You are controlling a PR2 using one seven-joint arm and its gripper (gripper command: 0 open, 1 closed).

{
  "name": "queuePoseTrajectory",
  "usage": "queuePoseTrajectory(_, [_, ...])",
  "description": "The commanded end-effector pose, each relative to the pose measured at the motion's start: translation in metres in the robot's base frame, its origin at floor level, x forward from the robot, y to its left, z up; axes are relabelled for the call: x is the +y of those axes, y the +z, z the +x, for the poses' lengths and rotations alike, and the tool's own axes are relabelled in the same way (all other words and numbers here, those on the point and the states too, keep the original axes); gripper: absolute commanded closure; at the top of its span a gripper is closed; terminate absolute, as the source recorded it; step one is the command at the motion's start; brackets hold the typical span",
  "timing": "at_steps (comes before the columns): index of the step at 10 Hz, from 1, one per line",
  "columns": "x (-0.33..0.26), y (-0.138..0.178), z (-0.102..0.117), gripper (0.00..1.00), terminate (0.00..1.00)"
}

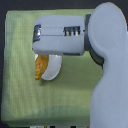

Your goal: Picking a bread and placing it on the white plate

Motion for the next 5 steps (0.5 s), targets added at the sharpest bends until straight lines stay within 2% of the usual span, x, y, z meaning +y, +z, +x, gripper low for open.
queuePoseTrajectory(1, [-0.01,0.0,-0.001,0.0,0.0])
queuePoseTrajectory(5, [-0.017,0.0,-0.012,0.0,0.0])
